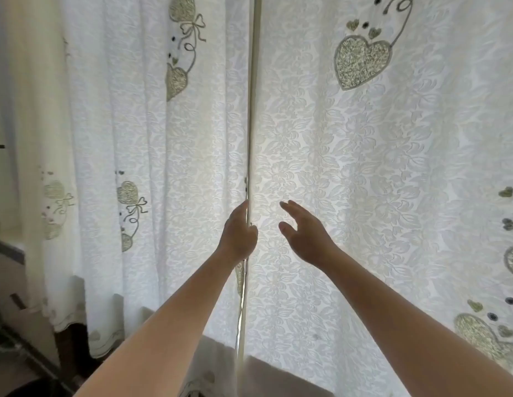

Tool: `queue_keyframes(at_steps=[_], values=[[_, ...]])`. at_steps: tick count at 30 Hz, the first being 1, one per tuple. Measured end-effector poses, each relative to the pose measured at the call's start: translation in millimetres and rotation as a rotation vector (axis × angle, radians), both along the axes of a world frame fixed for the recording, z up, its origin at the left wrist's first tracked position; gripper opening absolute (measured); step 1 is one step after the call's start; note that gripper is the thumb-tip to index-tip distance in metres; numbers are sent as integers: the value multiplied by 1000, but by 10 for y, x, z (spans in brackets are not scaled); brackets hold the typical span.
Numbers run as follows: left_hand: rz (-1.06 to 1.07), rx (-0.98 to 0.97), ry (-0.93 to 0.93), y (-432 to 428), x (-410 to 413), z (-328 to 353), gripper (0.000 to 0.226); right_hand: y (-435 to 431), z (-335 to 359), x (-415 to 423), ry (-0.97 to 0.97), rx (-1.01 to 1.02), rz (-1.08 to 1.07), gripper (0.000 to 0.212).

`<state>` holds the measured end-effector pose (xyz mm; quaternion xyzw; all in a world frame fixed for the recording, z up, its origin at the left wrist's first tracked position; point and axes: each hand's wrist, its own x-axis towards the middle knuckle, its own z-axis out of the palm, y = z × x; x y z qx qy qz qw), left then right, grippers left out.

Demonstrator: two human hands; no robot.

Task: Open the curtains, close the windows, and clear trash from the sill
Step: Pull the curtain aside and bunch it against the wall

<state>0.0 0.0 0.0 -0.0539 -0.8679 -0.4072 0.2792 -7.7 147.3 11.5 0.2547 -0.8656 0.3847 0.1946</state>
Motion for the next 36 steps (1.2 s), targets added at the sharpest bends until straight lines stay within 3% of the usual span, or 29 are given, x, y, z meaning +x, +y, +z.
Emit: queue_keyframes(at_steps=[7, 11, 14, 17, 20, 22, 24, 27, 29, 31, 33, 34, 36], values=[[52, 114, 152, -57, -583, 29, 57, -154, 54, -503, 44, 5, -189, 46], [118, 213, 310, 52, -718, 126, 43, -154, 57, -601, 338, -116, -476, 39], [-46, 144, 285, 166, -790, 187, 21, -23, 85, -630, 526, -151, -716, 44], [-314, 270, 169, 315, -867, 196, 19, 181, 189, -646, 491, -262, -797, 61], [-558, 279, -31, 537, -955, 157, 83, 306, 276, -640, 366, -449, -573, 67], [-602, 260, -106, 758, -1023, 119, 120, 382, 311, -656, 237, -481, -461, 63], [-626, 210, -117, 1035, -1092, 64, 138, 494, 316, -585, 273, -460, -463, 49], [-674, 209, -73, 1386, -1189, 9, 143, 750, 333, -386, 713, -341, -681, 27], [-696, 242, -26, 1598, -1198, 14, 143, 1008, 382, -270, 886, -294, -917, 31], [-741, 271, 59, 1782, -1150, 18, 144, 1240, 436, -197, 831, -326, -1087, 54], [-838, 253, 132, 1960, -1058, 3, 141, 1443, 446, -134, 585, -341, -1097, 68], [-891, 241, 151, 2057, -1022, -14, 140, 1553, 445, -108, 488, -351, -1032, 64], [-969, 222, 130, 2302, -936, -15, 136, 1791, 442, -18, 388, -346, -868, 32]])
